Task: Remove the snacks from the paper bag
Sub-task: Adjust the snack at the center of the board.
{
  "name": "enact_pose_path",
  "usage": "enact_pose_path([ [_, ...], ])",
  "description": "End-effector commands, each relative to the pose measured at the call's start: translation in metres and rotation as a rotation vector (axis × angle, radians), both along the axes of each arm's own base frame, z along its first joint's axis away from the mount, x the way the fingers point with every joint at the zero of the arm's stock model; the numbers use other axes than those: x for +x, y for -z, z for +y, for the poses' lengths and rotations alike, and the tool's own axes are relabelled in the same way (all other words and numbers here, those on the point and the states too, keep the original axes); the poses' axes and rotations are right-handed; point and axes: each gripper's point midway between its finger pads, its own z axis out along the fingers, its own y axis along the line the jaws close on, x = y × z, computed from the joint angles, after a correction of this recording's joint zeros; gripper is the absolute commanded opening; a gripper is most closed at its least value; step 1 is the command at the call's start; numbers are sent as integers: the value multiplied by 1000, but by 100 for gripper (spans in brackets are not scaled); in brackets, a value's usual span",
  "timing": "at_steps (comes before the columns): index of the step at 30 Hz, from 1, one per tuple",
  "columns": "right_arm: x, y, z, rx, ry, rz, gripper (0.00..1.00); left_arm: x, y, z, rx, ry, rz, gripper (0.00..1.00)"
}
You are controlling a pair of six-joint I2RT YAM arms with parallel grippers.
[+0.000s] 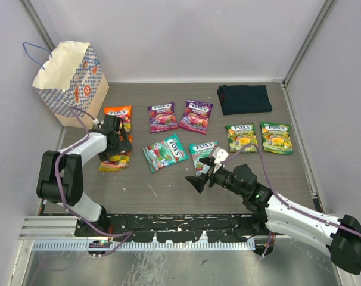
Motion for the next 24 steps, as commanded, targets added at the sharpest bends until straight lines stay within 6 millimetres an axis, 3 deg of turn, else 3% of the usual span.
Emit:
enact_pose_path([
  [1, 6, -24, 6, 49, 5, -59, 100, -32, 7, -8, -66, 13, 30, 98],
  [8, 12, -18, 15, 81, 18, 8, 100, -60, 2, -5, -74, 1, 34, 98],
  [16, 14, -22, 18, 115, 33, 38, 100, -51, -25, 1, -36, 26, -17, 98],
  [20, 18, -15, 46, 28, 14, 106, 100, -49, -37, -1, -44, 30, -52, 98],
  [24, 5, -21, 100, 55, -83, 131, 100, -53, -32, 0, -43, 24, -44, 98],
])
